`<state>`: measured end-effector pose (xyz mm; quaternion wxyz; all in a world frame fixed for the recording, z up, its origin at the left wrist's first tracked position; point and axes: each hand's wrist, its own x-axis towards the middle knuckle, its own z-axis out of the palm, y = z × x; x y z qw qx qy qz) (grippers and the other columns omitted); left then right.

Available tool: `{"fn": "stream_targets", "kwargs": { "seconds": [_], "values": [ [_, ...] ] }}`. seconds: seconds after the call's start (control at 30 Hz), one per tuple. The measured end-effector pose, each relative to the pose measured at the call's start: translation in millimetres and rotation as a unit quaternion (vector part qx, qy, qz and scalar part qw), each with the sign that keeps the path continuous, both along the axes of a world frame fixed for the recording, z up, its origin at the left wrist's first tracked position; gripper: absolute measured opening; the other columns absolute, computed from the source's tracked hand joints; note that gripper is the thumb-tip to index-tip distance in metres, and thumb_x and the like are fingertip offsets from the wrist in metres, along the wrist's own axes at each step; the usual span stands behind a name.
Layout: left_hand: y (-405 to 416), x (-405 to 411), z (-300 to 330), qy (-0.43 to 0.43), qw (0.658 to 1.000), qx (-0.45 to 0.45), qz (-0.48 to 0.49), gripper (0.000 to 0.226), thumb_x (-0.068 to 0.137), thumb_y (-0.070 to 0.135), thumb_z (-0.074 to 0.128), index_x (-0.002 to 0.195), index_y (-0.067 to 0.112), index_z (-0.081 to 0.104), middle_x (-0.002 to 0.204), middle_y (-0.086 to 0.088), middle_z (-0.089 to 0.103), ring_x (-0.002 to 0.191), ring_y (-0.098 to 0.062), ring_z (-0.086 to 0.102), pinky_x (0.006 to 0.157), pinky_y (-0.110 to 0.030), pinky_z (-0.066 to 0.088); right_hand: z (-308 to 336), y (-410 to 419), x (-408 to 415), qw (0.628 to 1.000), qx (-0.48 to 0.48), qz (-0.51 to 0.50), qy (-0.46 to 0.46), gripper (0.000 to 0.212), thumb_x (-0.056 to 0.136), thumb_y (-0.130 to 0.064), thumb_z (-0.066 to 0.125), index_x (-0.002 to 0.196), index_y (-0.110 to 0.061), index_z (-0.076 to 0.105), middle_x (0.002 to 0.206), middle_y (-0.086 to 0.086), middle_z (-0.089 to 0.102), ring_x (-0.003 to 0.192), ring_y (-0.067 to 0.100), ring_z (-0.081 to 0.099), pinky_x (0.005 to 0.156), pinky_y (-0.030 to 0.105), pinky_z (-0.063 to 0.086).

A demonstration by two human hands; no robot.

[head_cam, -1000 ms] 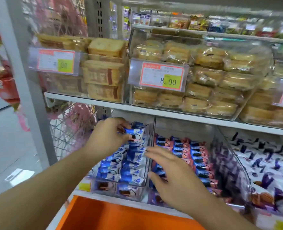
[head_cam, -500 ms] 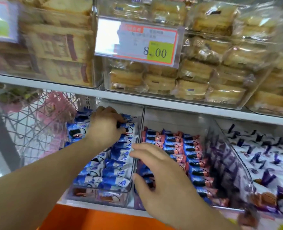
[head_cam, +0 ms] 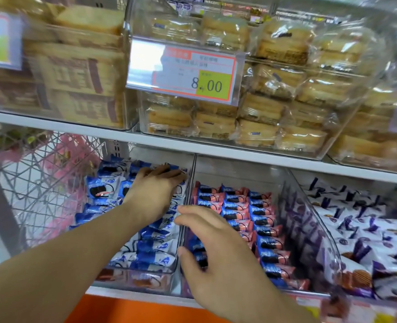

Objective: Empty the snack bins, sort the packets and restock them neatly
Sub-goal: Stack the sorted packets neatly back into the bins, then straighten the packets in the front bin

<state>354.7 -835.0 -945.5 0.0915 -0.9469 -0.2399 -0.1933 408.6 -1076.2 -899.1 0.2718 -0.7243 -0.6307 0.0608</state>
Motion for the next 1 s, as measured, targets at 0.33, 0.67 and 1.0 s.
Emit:
{"fn": "stream_targets", "kwargs": {
  "seconds": [0.33, 0.67, 1.0],
  "values": [
    [5, 1, -5, 0.063, 0.997, -0.032, 0.035, 0.076, 0.1, 0.031, 0.058, 0.163, 0.032, 0.016, 0.17, 0.013, 0.02, 0.159, -0.022, 0.014, 0.12, -0.05, 0.021, -2, -1, 0, 1.0, 0.002, -0.002, 0.012, 0.049, 0.103, -0.039, 0.057, 0.15, -0.042, 0.044, 0.156, -0.039, 0.025, 0.145, -0.019, 0.013, 0.117, 0.01, 0.01],
    [-31, -54, 27, -0.046, 0.979, -0.196, 0.03, 0.058, 0.109, 0.039, 0.042, 0.162, 0.044, 0.018, 0.17, 0.018, 0.017, 0.159, -0.014, 0.008, 0.125, -0.048, 0.008, 1, -21, 0, 0.999, -0.015, -0.027, 0.03, 0.061, 0.107, -0.04, 0.055, 0.159, -0.053, 0.027, 0.16, -0.048, 0.004, 0.148, -0.02, -0.004, 0.114, 0.009, -0.002],
    [-207, -168, 17, -0.13, 0.948, -0.282, -0.07, 0.051, 0.099, 0.037, 0.059, 0.15, 0.031, 0.053, 0.152, 0.014, 0.05, 0.143, 0.005, 0.036, 0.118, -0.006, 0.01, -6, -155, -21, 0.995, -0.082, -0.048, 0.025, 0.043, 0.104, -0.036, 0.06, 0.144, -0.046, 0.046, 0.139, -0.04, 0.034, 0.125, -0.033, 0.022, 0.11, -0.001, 0.016]
  ]
}}
